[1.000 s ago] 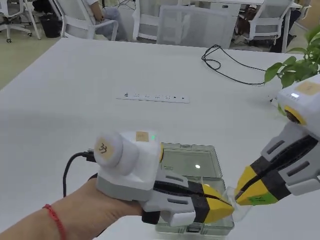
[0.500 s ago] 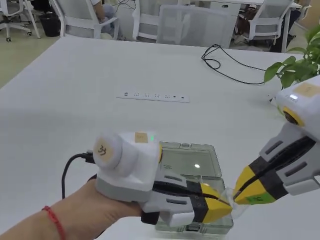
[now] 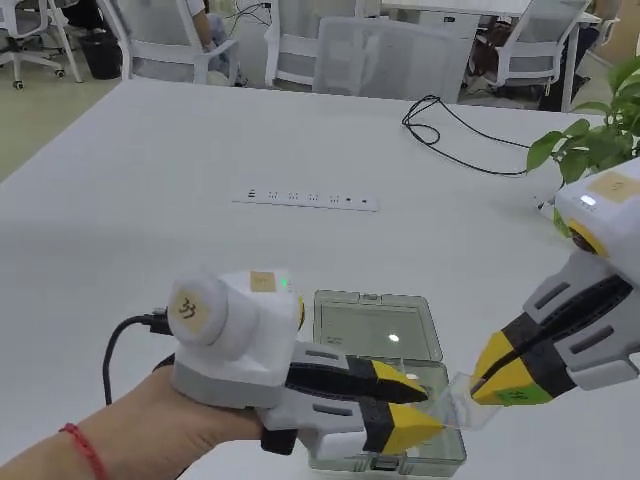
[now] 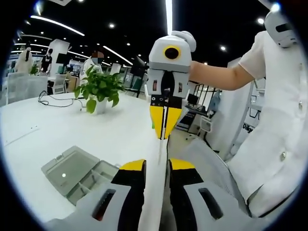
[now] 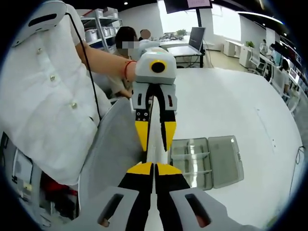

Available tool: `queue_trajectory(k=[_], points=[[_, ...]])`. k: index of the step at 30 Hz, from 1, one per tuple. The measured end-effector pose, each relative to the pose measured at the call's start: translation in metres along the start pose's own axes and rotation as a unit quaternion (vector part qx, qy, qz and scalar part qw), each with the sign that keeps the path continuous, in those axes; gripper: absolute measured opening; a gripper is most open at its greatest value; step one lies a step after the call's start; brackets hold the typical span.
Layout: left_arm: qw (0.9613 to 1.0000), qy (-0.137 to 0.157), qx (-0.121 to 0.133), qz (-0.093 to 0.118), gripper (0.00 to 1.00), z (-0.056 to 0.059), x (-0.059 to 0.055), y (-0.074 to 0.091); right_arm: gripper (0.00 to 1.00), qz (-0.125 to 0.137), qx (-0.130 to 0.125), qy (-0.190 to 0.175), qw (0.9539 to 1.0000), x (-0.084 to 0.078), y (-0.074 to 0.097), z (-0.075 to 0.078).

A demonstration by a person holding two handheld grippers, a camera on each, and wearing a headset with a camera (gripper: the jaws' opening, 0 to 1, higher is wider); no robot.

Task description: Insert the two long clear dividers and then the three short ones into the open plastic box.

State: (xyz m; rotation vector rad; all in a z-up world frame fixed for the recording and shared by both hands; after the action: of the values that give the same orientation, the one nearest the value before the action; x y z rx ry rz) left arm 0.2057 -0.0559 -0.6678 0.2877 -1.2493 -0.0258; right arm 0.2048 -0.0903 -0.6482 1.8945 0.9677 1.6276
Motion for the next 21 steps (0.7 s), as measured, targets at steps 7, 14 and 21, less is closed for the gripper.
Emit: queue_trajectory(k=[7,14,21], points=[[0.9996,-0.006,0.024,-0.01,0.27,-0.009,-0.006,0.011,0.03,-0.014,-0.019,0.0,0.9997,-0.008,0.001,0.011],[0.999,-0.004,0.044,-0.013,0.39,-0.018,-0.01,0.021,0.03,-0.035,-0.043,0.002,0.9985,-0.013,-0.002,0.021],[0.9977,-0.006,0.064,-0.02,0.53,-0.029,-0.016,0.031,0.03,-0.057,-0.064,0.008,0.9963,-0.019,-0.007,0.034]])
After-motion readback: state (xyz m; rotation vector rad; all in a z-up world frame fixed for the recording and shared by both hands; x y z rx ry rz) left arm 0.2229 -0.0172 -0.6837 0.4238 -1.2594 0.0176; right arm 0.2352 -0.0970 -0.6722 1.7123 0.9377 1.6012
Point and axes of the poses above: the centre of the closed fingertips' face, and the gripper's own axes: y roughly backward along the fingers, z roughly to its right, x roughly out of its top, the point moved 1 cm from there along y, roughly backward along the fingers, and after that the axes turned 2 degrees about x, right-handed, at the moved point
